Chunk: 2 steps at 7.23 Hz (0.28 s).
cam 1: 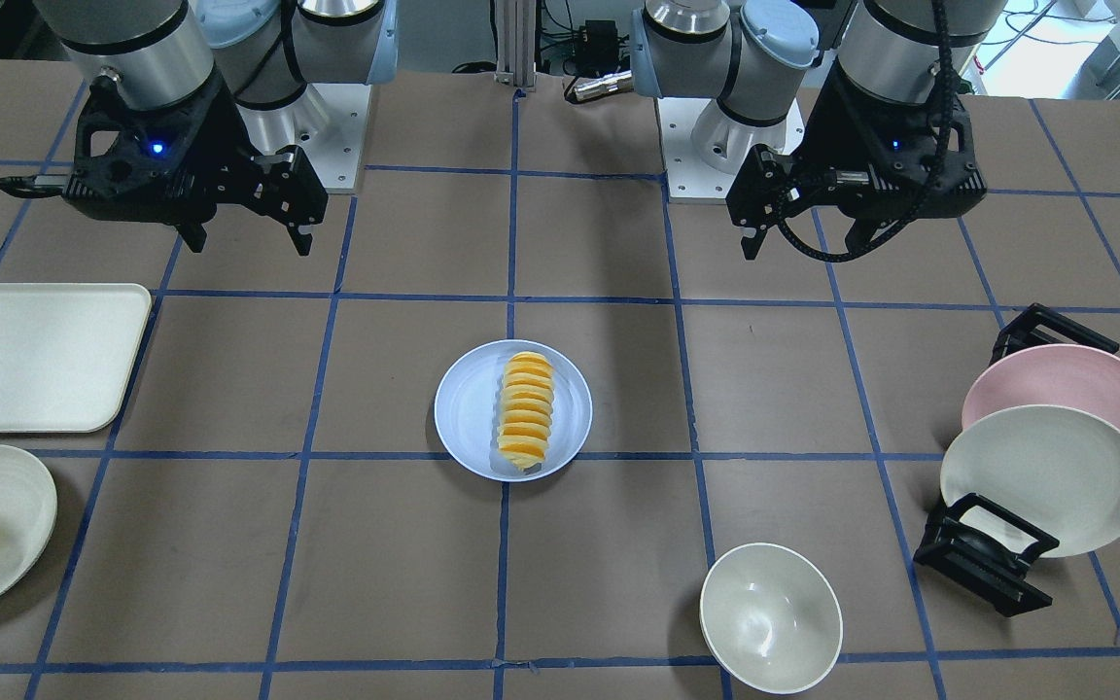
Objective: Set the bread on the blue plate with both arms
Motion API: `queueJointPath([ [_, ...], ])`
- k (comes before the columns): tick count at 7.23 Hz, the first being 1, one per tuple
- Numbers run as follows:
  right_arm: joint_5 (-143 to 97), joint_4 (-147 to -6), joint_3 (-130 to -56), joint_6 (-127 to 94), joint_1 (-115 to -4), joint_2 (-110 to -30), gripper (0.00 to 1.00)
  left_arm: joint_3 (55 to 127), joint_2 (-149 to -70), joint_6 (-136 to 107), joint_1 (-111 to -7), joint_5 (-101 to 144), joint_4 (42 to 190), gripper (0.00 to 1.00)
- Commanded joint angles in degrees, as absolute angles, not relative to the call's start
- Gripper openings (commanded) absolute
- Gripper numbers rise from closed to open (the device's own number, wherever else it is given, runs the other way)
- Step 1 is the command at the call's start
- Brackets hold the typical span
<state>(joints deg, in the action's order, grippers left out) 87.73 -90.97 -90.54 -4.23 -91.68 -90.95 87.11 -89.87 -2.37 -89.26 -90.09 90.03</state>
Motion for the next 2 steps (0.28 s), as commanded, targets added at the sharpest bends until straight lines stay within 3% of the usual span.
queueJointPath([
  [1,88.15,-90.79,-90.61,-4.74,-91.58,-91.84,1.0,87.27,-89.91,-2.37,-89.56,-90.09,90.09,1.0],
  [2,88.68,-90.53,-90.7,-4.92,-91.41,-91.93,1.0,87.36,-90.0,-2.46,-89.65,-90.09,89.91,1.0],
])
